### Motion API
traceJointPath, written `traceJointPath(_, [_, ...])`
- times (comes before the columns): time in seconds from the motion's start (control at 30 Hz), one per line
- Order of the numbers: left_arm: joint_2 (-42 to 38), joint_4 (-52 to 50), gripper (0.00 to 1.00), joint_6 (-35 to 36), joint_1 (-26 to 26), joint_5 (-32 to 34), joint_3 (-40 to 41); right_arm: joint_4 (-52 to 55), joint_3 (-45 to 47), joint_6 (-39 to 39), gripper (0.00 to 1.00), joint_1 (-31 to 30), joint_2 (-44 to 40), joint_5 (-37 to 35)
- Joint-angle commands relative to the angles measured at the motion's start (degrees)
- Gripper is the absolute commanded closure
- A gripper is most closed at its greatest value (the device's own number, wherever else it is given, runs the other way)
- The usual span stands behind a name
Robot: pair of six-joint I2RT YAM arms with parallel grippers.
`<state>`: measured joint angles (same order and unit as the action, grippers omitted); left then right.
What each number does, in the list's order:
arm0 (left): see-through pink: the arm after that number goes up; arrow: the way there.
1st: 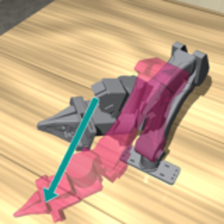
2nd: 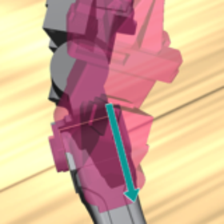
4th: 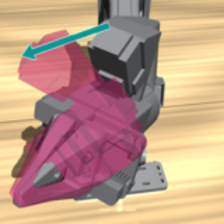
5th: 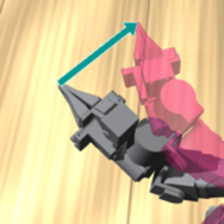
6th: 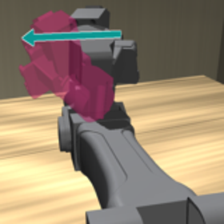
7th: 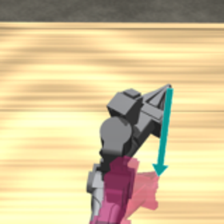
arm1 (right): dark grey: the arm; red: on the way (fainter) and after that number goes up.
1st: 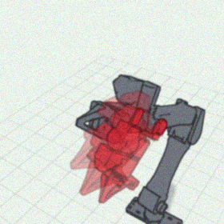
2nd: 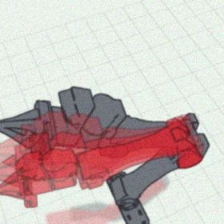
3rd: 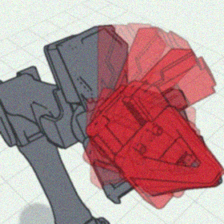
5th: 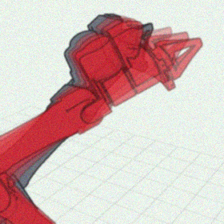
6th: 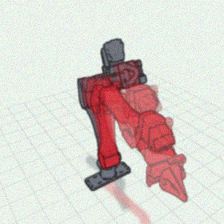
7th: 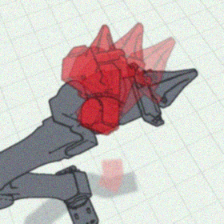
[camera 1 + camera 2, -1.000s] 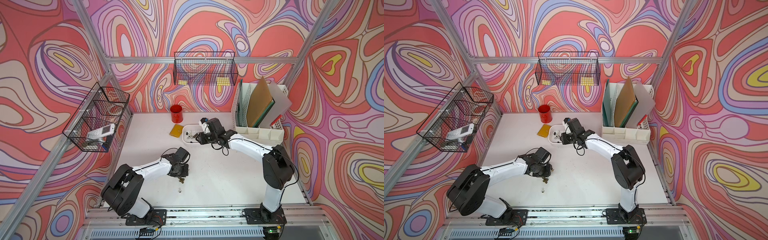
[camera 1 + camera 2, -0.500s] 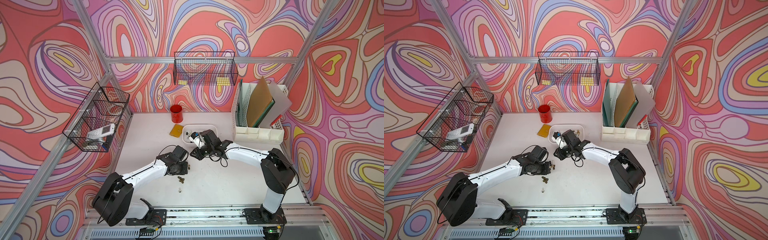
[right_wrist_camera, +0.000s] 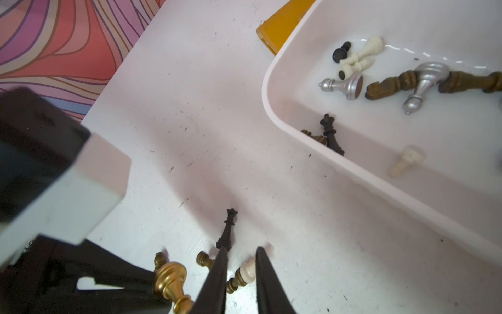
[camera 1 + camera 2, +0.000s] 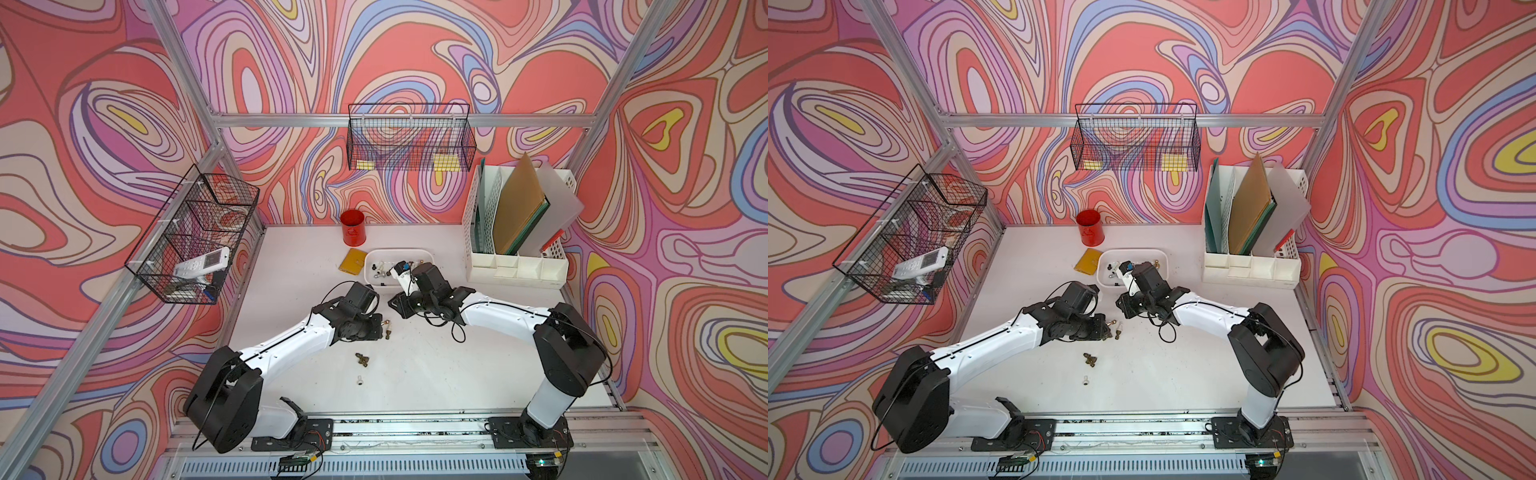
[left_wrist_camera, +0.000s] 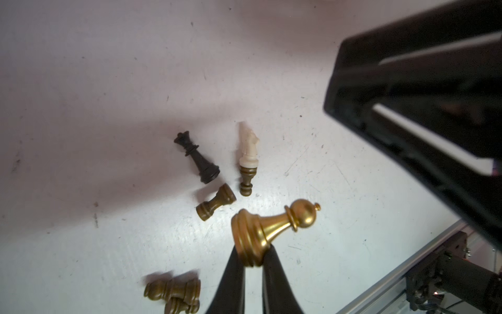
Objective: Put the chess pieces into the storage box
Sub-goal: Pick up the chess piece at the center of the board, then place the chess piece in the storage box.
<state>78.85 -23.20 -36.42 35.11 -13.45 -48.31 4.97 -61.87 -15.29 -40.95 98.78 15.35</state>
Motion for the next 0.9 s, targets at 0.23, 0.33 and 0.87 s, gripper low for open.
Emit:
traceJointPath(0.23, [2.69, 10.47, 0.96, -5.63, -2.61, -7.70, 1.17, -3.92, 6.21, -5.62, 0.79, 1.07, -4.51, -8.19])
traceJointPath(0.33, [4.25, 9.40, 0.97, -4.12, -3.57, -7.39, -3.68, -2.96, 7.30, -9.03, 0.78, 3.39, -7.34, -10.34])
traceJointPath(0.87, [39.22, -11.08, 0.91, 8.18, -10.11, 2.54, -51.76, 9.21, 6.83, -12.31, 0.71, 4.73, -0.12, -9.90])
